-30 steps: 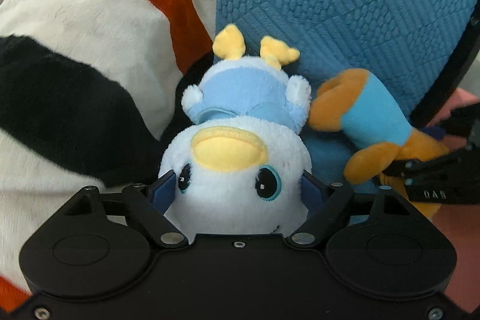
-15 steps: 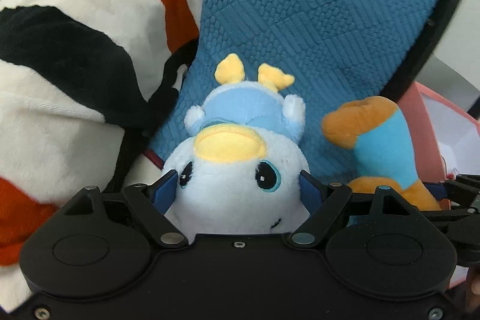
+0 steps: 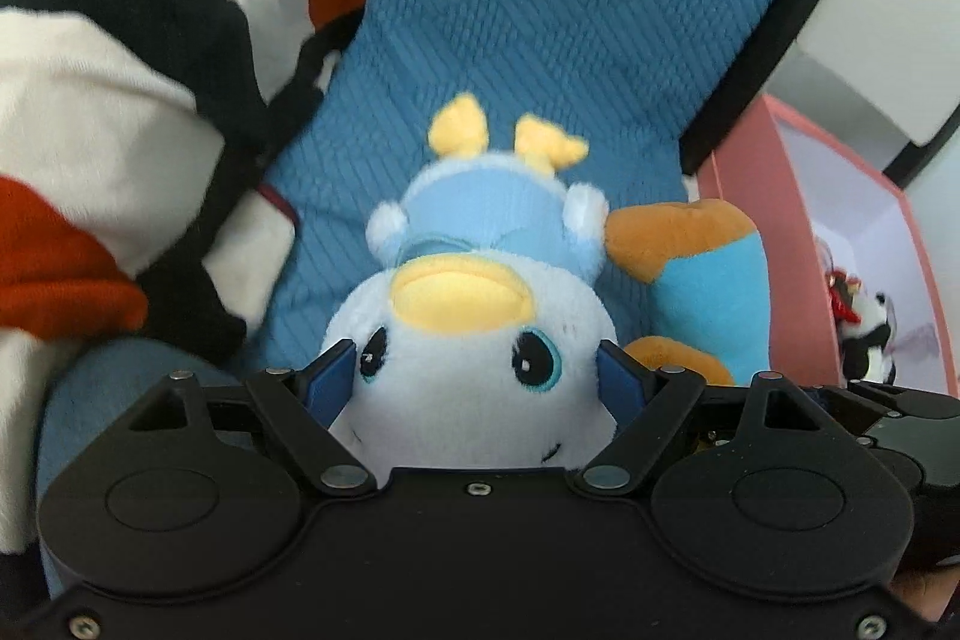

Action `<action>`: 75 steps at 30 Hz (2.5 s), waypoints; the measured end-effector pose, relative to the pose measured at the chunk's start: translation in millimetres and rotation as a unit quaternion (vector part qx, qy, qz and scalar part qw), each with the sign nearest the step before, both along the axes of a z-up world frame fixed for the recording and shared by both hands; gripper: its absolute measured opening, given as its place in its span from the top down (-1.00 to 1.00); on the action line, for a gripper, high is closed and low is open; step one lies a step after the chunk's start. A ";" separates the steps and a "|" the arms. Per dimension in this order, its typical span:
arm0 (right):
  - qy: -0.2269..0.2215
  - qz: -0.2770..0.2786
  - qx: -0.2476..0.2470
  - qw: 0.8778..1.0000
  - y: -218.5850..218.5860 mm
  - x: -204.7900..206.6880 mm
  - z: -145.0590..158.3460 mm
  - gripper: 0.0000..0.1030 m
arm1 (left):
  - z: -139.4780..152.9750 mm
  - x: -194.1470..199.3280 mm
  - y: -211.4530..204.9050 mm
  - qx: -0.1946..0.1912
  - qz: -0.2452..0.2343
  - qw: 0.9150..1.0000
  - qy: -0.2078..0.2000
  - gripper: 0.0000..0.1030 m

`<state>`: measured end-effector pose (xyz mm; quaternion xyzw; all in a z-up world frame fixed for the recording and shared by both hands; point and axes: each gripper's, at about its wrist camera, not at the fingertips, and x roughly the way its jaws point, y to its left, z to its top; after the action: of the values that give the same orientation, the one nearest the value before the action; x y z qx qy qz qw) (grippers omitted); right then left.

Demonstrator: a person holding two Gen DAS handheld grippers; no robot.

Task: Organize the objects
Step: 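Close the left gripper on the bird while the right gripper grasps the orange-blue plush, then lift the bird with the left gripper while the right gripper lifts the orange-blue plush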

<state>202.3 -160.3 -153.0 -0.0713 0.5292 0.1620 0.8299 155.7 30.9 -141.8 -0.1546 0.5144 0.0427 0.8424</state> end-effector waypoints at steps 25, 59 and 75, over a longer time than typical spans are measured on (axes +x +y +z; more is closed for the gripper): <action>0.026 0.013 -0.002 1.000 2.6 -1.5 -24.0 -0.10 | -30.9 60.8 -7.9 -0.036 -0.095 0.993 0.052 -0.96; 0.026 -0.014 -0.002 1.000 12.9 13.6 -32.8 -0.13 | -73.3 66.5 -24.5 0.068 -0.108 0.987 0.102 -0.76; 0.033 -0.036 0.042 0.998 -8.3 18.7 25.7 -0.13 | -15.7 57.7 -11.3 -0.032 -0.077 0.993 0.086 -0.70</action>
<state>221.0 -168.5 -127.3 -0.0116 0.5510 0.1567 0.8196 213.4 19.6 -157.5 -0.1369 0.5968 -0.0255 0.7902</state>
